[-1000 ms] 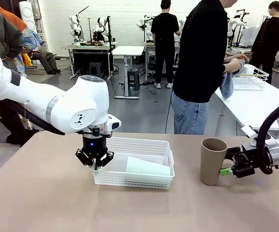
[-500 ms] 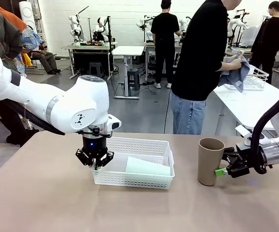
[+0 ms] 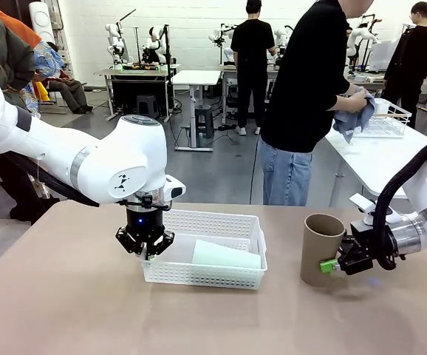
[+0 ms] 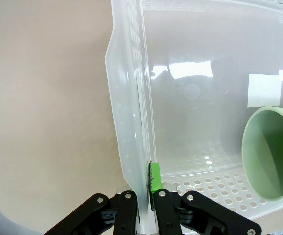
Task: Clean and organize the cups into the basket.
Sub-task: Pick up the Reusable plastic cup from the right side of the table and stack it inside the Organizing basket in the center of the table.
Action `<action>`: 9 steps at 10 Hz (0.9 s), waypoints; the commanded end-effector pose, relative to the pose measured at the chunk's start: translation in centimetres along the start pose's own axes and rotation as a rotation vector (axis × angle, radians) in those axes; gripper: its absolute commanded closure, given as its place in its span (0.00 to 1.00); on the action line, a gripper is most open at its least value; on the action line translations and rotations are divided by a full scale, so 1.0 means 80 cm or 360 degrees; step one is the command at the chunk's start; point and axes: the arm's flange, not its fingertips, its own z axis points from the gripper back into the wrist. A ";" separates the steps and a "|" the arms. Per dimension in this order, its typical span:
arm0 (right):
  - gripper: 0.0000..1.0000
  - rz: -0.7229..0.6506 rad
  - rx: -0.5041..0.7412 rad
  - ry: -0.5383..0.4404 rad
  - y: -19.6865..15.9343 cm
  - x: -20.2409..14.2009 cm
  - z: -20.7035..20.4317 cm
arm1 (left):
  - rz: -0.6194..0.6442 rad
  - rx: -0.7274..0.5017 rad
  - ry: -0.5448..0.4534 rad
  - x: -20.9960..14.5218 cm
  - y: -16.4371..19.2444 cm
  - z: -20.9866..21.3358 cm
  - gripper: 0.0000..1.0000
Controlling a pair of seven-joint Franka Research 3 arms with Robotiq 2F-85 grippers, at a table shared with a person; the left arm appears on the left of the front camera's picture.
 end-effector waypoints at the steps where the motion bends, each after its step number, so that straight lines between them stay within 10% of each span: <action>1: 0.00 0.0008 0.0031 -0.0045 -0.008 0.003 -0.009 | -0.0020 0.0020 -0.0018 -0.001 0.000 0.001 1.00; 2: 0.00 0.0030 0.0054 -0.0049 -0.008 0.001 -0.011 | -0.0020 0.0020 -0.0018 -0.001 0.000 0.001 1.00; 3: 0.58 0.0055 0.0075 -0.0045 -0.007 0.001 -0.011 | -0.0020 0.0020 -0.0018 -0.001 0.000 0.001 1.00; 4: 0.58 0.0057 0.0077 -0.0046 -0.007 0.000 -0.011 | -0.0020 0.0020 -0.0018 -0.001 0.000 0.001 1.00; 5: 1.00 0.0059 0.0071 -0.0051 -0.007 -0.001 -0.010 | -0.0020 0.0020 -0.0018 -0.001 0.000 0.001 1.00; 6: 0.63 0.0066 0.0065 -0.0055 -0.008 -0.001 -0.009 | -0.0020 0.0020 -0.0018 -0.001 0.000 0.001 1.00; 7: 1.00 0.0064 0.0057 -0.0059 -0.006 0.002 -0.007 | -0.0020 0.0020 -0.0018 -0.001 0.000 0.001 1.00; 9: 1.00 0.0010 -0.0071 -0.0074 0.024 0.053 0.018 | -0.0020 0.0020 -0.0018 -0.001 0.000 0.001 1.00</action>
